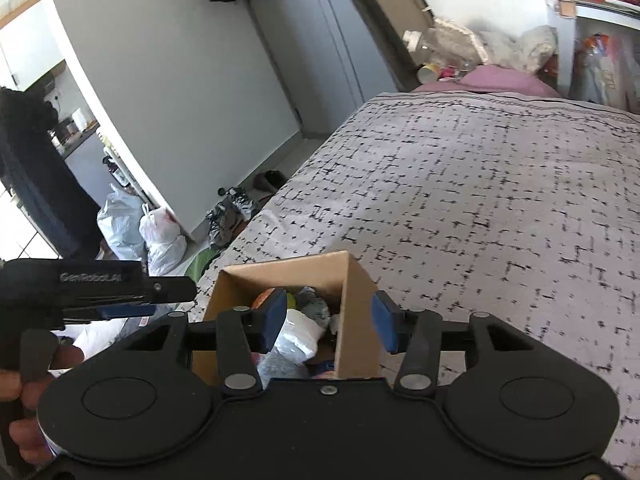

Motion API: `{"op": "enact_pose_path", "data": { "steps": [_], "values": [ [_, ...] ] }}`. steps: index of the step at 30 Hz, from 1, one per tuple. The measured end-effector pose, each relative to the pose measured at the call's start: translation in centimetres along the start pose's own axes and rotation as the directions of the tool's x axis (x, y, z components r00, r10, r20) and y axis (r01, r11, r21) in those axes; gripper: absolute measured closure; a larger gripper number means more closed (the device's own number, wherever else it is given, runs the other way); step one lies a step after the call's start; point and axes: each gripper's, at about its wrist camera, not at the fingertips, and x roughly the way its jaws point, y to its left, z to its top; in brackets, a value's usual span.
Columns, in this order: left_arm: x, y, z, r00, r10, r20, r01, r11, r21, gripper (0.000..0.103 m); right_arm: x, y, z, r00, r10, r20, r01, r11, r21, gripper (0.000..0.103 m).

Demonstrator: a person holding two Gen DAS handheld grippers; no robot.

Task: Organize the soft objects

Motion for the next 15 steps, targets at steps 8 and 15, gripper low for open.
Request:
{"op": "enact_pose_path", "data": {
  "steps": [8, 15],
  "values": [
    [-2.9, -1.8, -1.6, 1.000, 0.000, 0.015, 0.000, 0.999, 0.046, 0.020, -2.7, -0.6, -0.9, 1.000, -0.008, -0.004, 0.008, 1.000, 0.007, 0.052],
    [-5.3, -2.3, -3.5, 1.000, -0.002, 0.027, 0.001, 0.998, 0.064, 0.013, -5.9, -1.0, -1.5, 1.000, -0.005, 0.001, 0.005, 1.000, 0.003, 0.042]
  ]
}}
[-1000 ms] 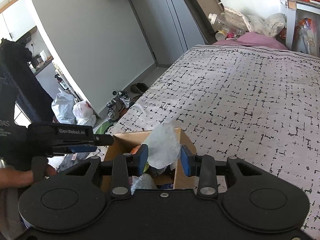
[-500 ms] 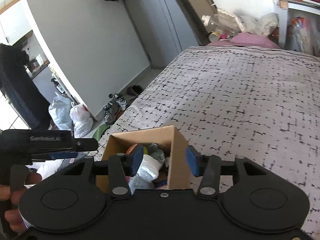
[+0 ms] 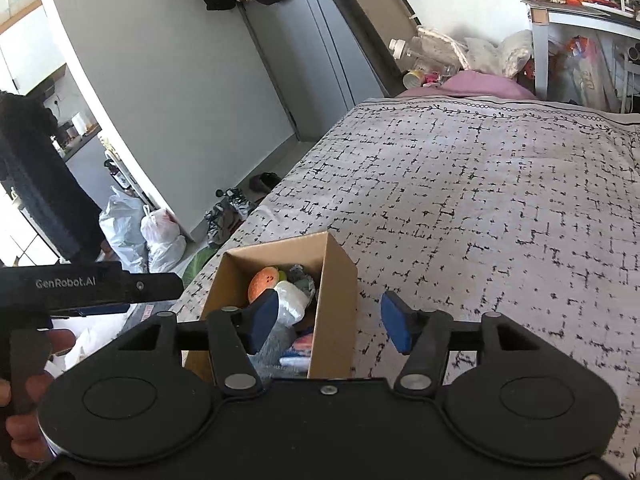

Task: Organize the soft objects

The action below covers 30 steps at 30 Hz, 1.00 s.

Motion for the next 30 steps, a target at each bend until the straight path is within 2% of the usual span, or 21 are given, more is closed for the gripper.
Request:
{"op": "enact_pose_path", "data": {
  "steps": [5, 10, 14, 27, 30],
  "values": [
    [-1.8, -0.2, -1.3, 1.000, -0.006, 0.003, 0.006, 1.000, 0.001, 0.010, -2.3, -0.1, -0.5, 1.000, -0.009, 0.006, 0.009, 1.000, -0.019, 0.027],
    [-3.8, -0.6, -2.3, 1.000, -0.014, 0.017, 0.014, 1.000, 0.014, 0.004, -4.4, -0.4, -0.8, 1.000, -0.020, 0.013, 0.020, 1.000, -0.017, 0.019],
    [-5.5, -0.7, -2.8, 0.999, -0.027, 0.040, 0.026, 1.000, 0.014, 0.001, -6.5, -0.4, -0.9, 0.998, -0.060, 0.037, 0.061, 0.997, -0.042, 0.000],
    [-9.6, -2.2, -4.6, 0.994, -0.036, 0.106, 0.029, 0.997, 0.066, 0.000, -11.6, -0.7, -1.3, 0.989, -0.123, 0.083, 0.125, 0.992, -0.027, 0.000],
    [-10.7, -2.5, -4.9, 0.992, -0.047, 0.121, 0.036, 0.996, 0.084, 0.000, -12.3, -0.8, -1.9, 0.990, -0.113, 0.079, 0.114, 0.993, -0.016, 0.000]
  ]
}}
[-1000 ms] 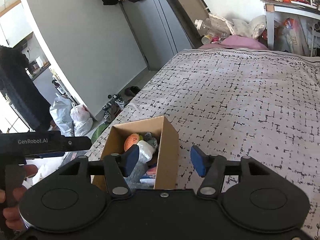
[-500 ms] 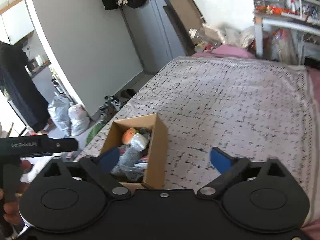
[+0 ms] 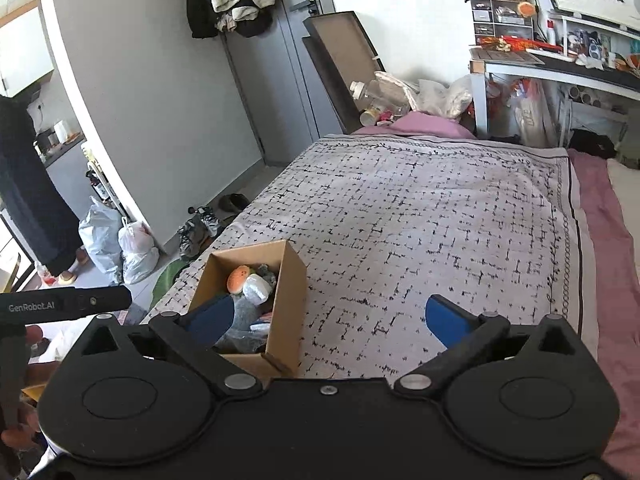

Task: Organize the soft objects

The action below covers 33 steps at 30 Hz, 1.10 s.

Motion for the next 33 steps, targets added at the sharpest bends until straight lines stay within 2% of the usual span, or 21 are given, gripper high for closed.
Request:
{"op": "enact_pose_path", "data": {
  "steps": [6, 13, 21, 25, 33],
  "values": [
    [-1.4, -1.1, -0.9, 1.000, -0.008, 0.014, 0.008, 0.999, 0.036, 0.000, -1.4, -0.7, -1.1, 1.000, -0.004, -0.010, 0.004, 1.000, 0.023, 0.000],
    [-2.1, -1.8, -2.2, 1.000, -0.007, -0.001, 0.007, 0.999, 0.033, 0.000, -3.2, -1.7, -2.0, 1.000, -0.018, 0.019, 0.017, 0.999, 0.052, 0.000],
    [-3.6, -2.7, -3.9, 1.000, -0.020, -0.013, 0.022, 0.995, 0.097, 0.000, -4.7, -1.1, -2.7, 0.999, -0.026, 0.038, 0.026, 1.000, 0.010, 0.000],
    [-4.4, -3.1, -4.5, 1.000, 0.003, -0.014, -0.001, 0.993, 0.121, 0.000, -5.1, -1.0, -3.0, 1.000, -0.007, 0.021, 0.007, 1.000, 0.001, 0.000],
    [-5.6, -3.7, -5.4, 1.000, -0.011, -0.013, 0.012, 0.990, 0.138, 0.000, -5.2, -0.2, -3.9, 0.999, -0.029, -0.016, 0.028, 0.998, -0.050, 0.000]
  ]
}}
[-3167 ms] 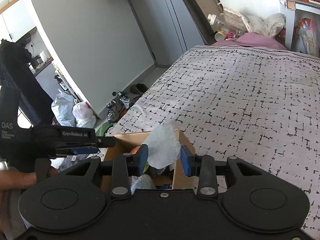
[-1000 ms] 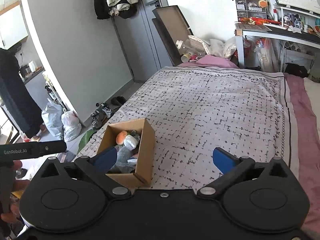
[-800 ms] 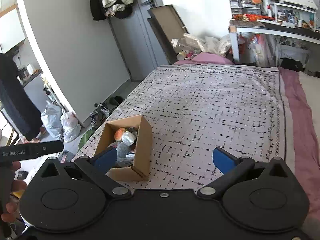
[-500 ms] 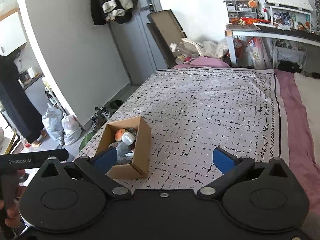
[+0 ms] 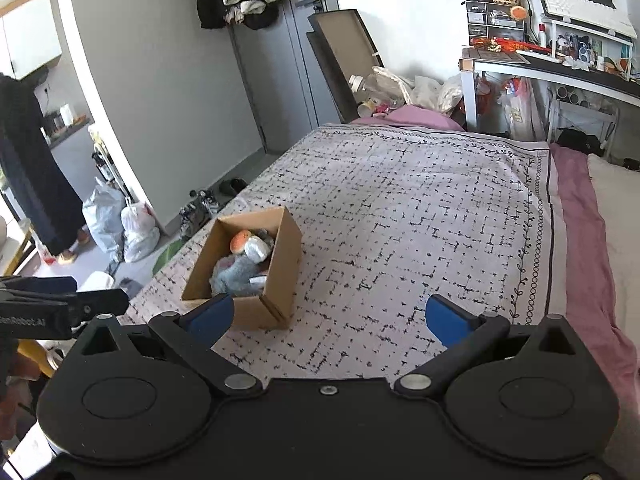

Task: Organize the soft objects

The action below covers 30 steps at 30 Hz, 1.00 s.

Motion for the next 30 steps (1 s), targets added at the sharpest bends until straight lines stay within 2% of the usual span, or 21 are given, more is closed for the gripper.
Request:
{"op": "enact_pose_path", "data": {
  "steps": [30],
  "values": [
    [0.3, 0.1, -0.3, 1.000, 0.001, -0.008, -0.001, 1.000, -0.023, 0.000, 0.8, 0.4, -0.4, 0.999, 0.023, -0.030, -0.023, 1.000, 0.006, 0.000]
  ]
}}
